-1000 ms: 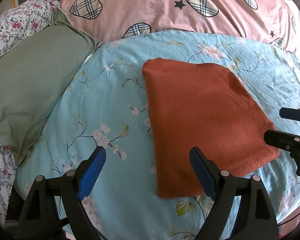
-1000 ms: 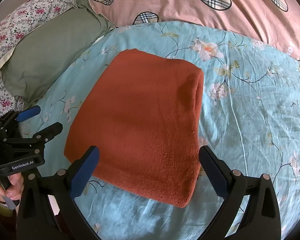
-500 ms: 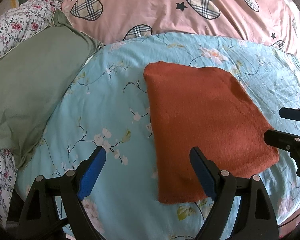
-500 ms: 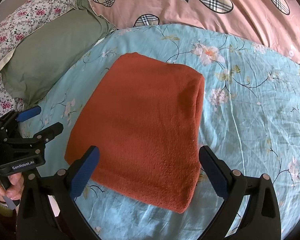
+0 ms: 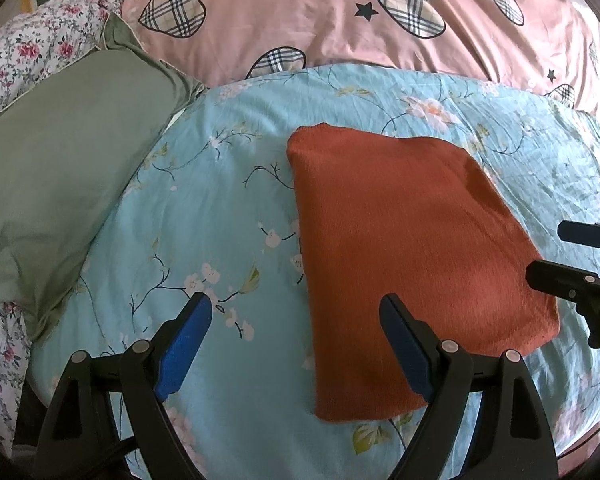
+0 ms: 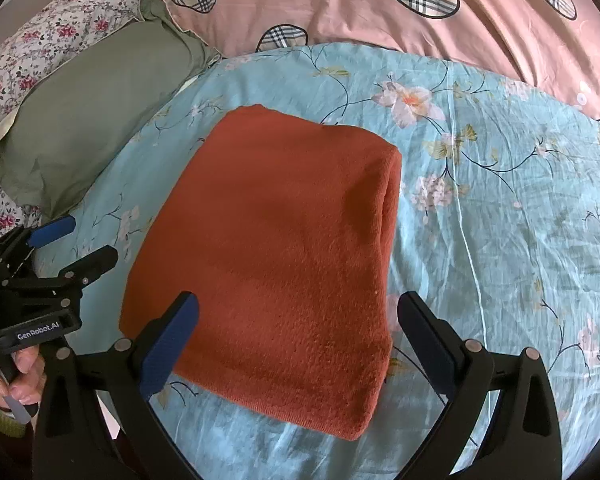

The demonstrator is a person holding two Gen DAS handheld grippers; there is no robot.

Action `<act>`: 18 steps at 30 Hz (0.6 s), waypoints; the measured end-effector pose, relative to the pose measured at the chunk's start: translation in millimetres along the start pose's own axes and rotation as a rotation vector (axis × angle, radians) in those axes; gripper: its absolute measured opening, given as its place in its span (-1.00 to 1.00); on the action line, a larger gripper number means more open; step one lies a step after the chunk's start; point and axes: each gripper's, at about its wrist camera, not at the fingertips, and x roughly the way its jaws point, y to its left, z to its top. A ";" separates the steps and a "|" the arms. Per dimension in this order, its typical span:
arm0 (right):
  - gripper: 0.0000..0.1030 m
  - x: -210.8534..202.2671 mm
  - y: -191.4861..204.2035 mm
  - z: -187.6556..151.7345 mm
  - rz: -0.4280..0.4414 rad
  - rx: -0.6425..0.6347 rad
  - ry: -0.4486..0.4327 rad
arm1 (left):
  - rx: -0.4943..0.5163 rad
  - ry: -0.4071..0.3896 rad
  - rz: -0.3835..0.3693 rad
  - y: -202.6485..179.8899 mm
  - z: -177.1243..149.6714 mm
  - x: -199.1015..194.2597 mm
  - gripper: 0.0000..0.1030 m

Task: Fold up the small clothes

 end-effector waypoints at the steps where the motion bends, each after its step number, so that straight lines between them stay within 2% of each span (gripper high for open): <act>1: 0.93 0.1 -0.4 0.5 0.000 0.000 0.001 | -0.001 0.000 0.001 0.0 1.0 1.1 0.68; 18: 0.93 -2.8 -4.5 3.9 0.000 0.001 -0.007 | -0.002 -0.002 0.014 -5.9 5.4 0.6 0.68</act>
